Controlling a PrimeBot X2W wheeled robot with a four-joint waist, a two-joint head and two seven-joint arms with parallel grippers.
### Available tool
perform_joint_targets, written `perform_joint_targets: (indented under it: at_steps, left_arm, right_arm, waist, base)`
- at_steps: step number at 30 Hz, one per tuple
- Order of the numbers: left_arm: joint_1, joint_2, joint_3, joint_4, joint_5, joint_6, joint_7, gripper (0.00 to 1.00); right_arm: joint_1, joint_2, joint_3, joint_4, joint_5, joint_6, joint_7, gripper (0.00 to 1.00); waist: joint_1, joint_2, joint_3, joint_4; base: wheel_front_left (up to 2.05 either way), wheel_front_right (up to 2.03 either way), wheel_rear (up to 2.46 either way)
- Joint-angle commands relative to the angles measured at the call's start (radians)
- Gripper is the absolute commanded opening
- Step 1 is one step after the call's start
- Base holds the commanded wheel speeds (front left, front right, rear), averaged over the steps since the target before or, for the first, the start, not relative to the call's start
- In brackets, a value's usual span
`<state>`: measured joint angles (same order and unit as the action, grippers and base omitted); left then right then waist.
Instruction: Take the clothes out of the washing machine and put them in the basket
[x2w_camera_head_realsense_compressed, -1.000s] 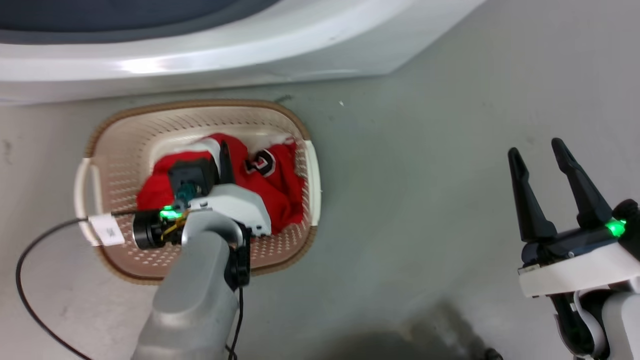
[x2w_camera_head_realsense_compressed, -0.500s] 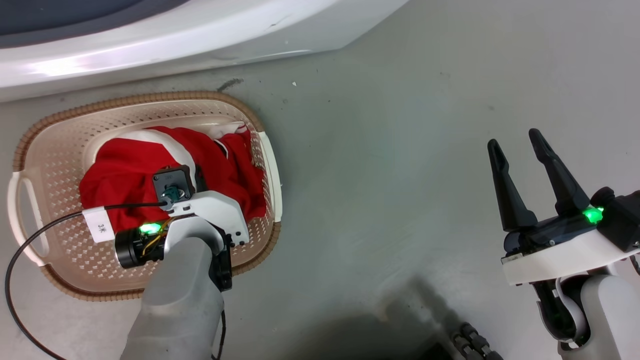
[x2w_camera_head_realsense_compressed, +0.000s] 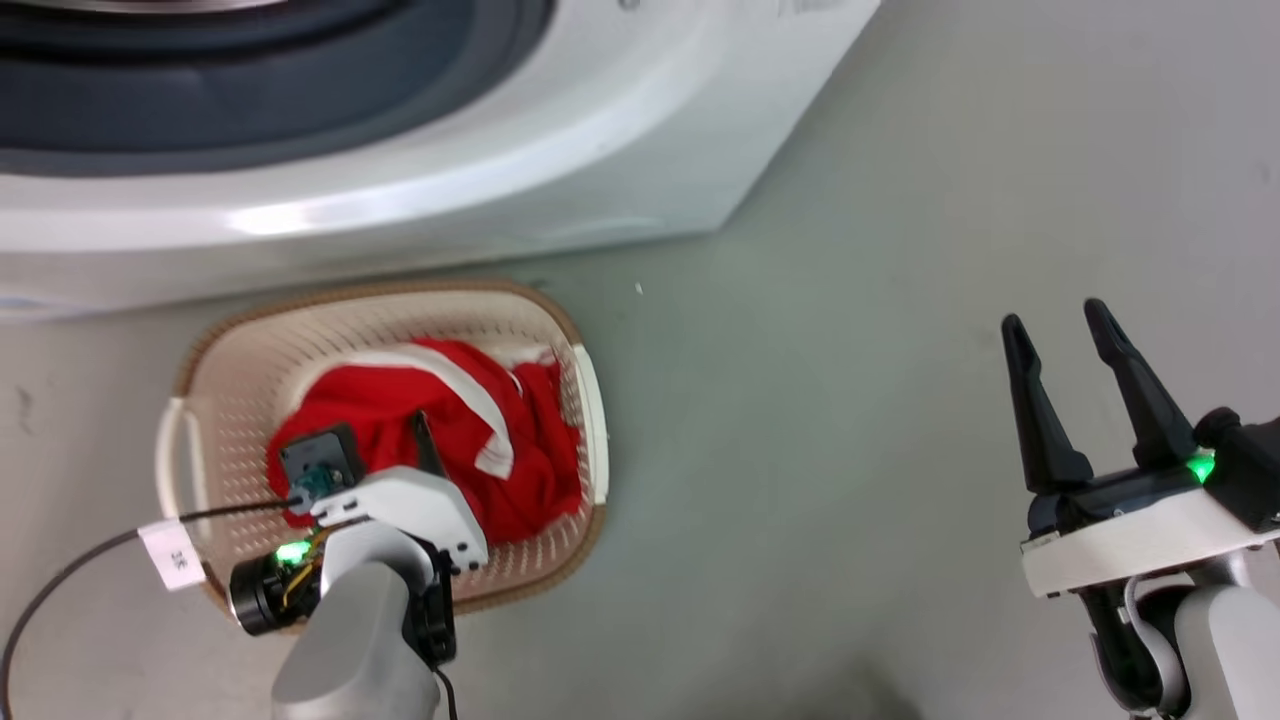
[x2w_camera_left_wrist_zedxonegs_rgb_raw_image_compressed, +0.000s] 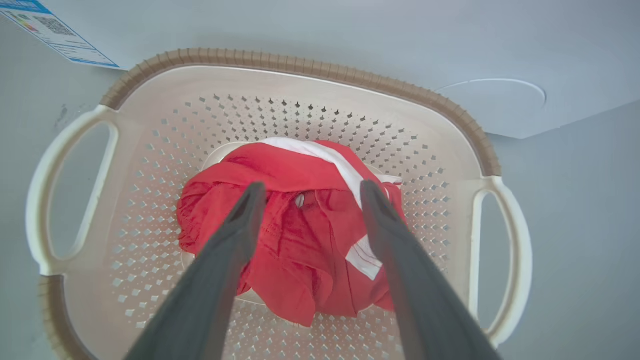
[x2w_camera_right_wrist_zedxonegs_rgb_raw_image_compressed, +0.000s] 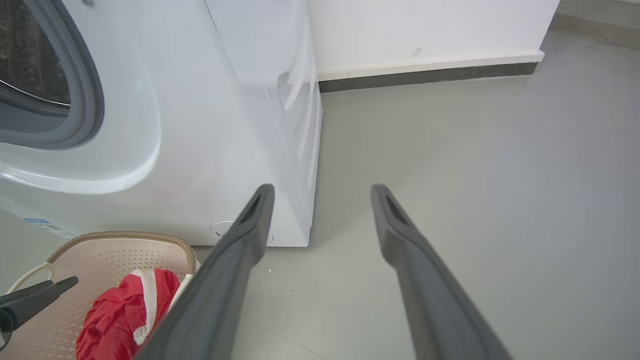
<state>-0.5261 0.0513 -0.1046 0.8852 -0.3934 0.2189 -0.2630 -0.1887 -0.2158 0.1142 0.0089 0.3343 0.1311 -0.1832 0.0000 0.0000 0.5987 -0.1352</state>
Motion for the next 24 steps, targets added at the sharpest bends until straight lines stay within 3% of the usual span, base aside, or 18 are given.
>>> perform_joint_targets:
  at_steps: [1,11,24]
  left_arm:
    - [0.024,-0.002,-0.006,-0.011,-0.003,-0.007,-0.003,1.0]
    - [0.132,-0.001,-0.03,-0.118,0.046,-0.034,-0.003,1.0]
    - [0.191,-0.001,-0.114,-0.331,0.156,-0.059,-0.003,1.0]
  right_arm:
    - [0.021,0.012,-0.012,-0.006,-0.011,-0.001,0.008,1.0]
    - [0.134,0.063,-0.065,-0.073,-0.074,-0.001,0.088,1.0]
    - [0.248,0.109,-0.088,-0.134,-0.157,-0.001,0.161,1.0]
  waist:
    - [0.0,0.0,-0.101,0.036]
    - [0.0,0.0,-0.297,0.091]
    - [0.0,0.0,-0.474,0.155]
  base:
    - [0.0,0.0,0.0]
    - [0.0,0.0,0.0]
    - [0.0,0.0,0.0]
